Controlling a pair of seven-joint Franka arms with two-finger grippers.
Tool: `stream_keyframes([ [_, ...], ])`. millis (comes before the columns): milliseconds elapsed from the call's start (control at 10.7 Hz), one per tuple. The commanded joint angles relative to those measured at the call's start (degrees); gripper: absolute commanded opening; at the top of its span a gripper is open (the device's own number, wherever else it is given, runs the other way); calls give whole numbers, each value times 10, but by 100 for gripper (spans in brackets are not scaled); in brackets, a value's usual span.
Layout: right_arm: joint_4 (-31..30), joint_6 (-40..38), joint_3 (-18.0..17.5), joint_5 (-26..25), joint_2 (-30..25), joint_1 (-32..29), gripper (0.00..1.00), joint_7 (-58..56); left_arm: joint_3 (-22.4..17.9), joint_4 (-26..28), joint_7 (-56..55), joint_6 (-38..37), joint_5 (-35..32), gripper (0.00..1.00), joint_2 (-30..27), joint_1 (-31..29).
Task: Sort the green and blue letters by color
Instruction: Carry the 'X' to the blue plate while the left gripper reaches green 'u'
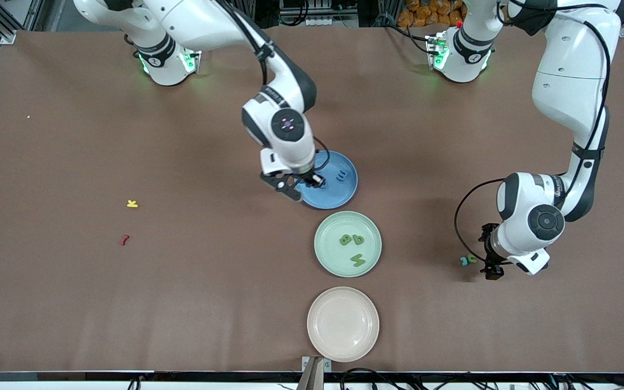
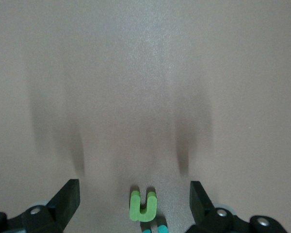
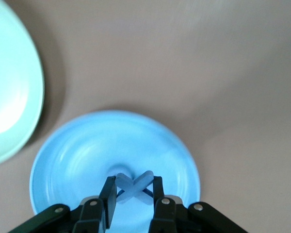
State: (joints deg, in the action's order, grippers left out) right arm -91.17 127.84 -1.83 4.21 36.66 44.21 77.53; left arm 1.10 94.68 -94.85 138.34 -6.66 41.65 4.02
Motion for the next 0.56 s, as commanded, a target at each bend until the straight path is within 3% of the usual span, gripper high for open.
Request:
stream_keyframes([
  [0, 28, -1, 4, -13, 23, 61, 0, 74, 4, -13, 5, -2, 0, 100, 23, 5],
  [93, 28, 1, 4, -16, 29, 79, 0, 94, 5, -14, 5, -2, -4, 100, 26, 7],
  [187, 28, 6, 4, -16, 29, 87, 7, 100, 5, -14, 5, -2, -5, 100, 26, 7],
  [467, 33, 7, 4, -16, 29, 88, 54, 98, 6, -14, 11, -2, -6, 100, 30, 8],
])
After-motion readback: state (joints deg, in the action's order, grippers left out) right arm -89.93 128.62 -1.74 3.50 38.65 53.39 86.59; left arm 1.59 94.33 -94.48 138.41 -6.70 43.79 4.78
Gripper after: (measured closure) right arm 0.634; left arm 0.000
